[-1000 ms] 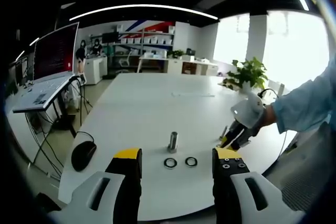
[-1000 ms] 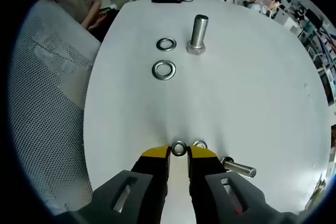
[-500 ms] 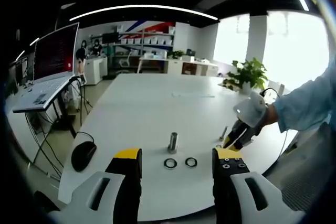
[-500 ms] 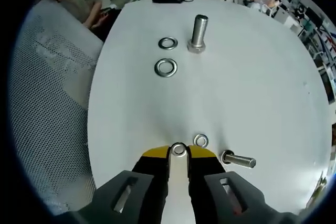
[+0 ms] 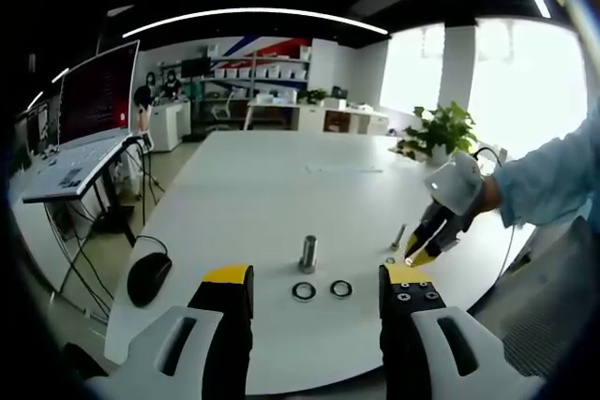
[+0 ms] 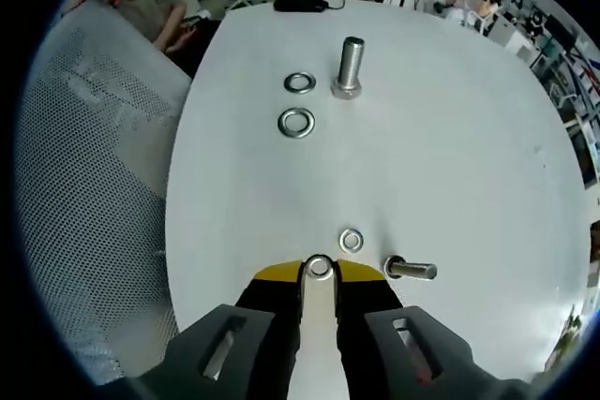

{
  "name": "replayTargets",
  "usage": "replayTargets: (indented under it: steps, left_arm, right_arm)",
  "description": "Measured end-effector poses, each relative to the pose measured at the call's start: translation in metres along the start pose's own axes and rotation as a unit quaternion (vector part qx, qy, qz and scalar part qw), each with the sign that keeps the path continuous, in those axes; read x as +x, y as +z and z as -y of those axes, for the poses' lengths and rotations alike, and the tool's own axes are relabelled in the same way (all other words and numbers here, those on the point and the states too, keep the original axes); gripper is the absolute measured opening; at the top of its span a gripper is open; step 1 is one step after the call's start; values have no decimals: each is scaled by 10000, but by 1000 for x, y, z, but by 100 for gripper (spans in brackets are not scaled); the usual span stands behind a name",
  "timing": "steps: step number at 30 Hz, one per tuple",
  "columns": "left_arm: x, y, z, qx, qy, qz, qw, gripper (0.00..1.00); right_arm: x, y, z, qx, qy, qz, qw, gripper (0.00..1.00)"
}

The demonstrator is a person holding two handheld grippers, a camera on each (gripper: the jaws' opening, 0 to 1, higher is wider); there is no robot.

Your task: Place the washer onto the threaded stud by aligning its center hole with the stud, sliding it down to the base, and recovering from edge contact or off-axis alignment until the washer reaches the visible bottom stop.

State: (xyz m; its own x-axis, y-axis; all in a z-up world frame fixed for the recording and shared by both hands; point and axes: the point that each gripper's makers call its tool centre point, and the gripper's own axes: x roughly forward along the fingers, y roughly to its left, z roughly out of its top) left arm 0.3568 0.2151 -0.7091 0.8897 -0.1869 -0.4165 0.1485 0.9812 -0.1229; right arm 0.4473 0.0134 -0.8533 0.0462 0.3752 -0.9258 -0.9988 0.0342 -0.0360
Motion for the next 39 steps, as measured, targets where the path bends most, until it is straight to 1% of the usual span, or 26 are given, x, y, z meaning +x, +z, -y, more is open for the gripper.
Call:
replayTargets:
  steps: [12,20,26,31,35,36,39]
  left_arm:
    - [0,1,0,-5,6,17,10000,52]
    - [-1,2,-1,-11,16,43,10000,52]
    - [-1,2,0,-2,13,50,10000,52]
    - [-1,2,0,-3,13,58,10000,52]
    - [-1,2,0,-3,12,62,10000,52]
    - [-1,2,0,1,11,63,10000,52]
    - [-1,2,0,0,8,63,10000,52]
  right_arm:
    - [-19,2,6,-1,-90,100,9999,14]
    - [-29,4,17,11,-254,134,9996,14]
    - [-39,11,26,21,-386,245,9990,14]
    - [-42,11,32,102,-451,316,9984,14]
    - [-44,10,38,178,-552,335,9978,14]
    - [-45,11,42,173,-674,364,9969,14]
    - [-48,14,48,167,-788,419,9959,14]
